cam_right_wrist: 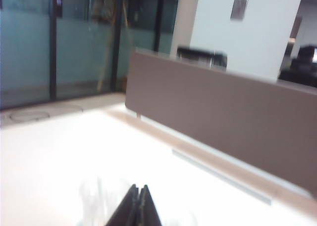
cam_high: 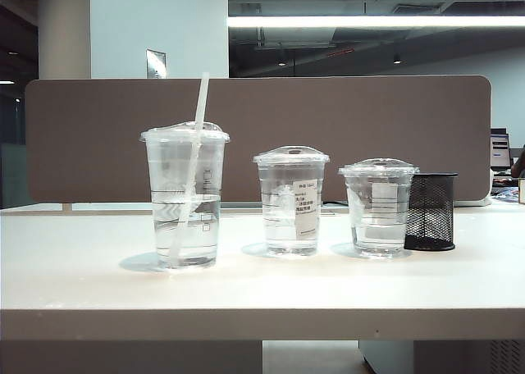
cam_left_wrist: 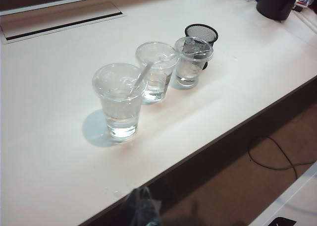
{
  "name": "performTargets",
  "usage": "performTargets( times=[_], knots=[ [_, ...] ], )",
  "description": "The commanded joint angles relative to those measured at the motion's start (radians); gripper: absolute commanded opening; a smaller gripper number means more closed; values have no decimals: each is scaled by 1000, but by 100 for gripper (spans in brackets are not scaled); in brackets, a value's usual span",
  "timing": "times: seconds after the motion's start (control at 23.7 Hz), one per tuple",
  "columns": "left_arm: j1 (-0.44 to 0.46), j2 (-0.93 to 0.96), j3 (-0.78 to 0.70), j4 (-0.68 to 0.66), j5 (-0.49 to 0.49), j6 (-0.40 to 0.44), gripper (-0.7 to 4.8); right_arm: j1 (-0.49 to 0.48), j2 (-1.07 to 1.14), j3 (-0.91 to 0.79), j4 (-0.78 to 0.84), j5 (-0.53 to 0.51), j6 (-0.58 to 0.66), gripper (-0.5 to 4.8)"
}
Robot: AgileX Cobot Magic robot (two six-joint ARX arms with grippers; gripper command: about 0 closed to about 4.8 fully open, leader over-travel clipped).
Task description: Pick up the straw and insert it into the large coffee cup.
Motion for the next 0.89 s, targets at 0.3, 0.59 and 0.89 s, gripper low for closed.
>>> performTargets(
  times=[0.3, 0.59, 0.89],
  knots=[
    [1, 0, 2, 10, -1, -7, -3, 1, -467, -449, 12, 53, 71, -7],
    [3, 1, 0, 10, -2, -7, -3, 1, -480, -601, 35, 34, 84, -7],
    [3, 0, -24, 8, -1, -6, -3, 1, -486, -717, 42, 19, 84, -6]
  ],
)
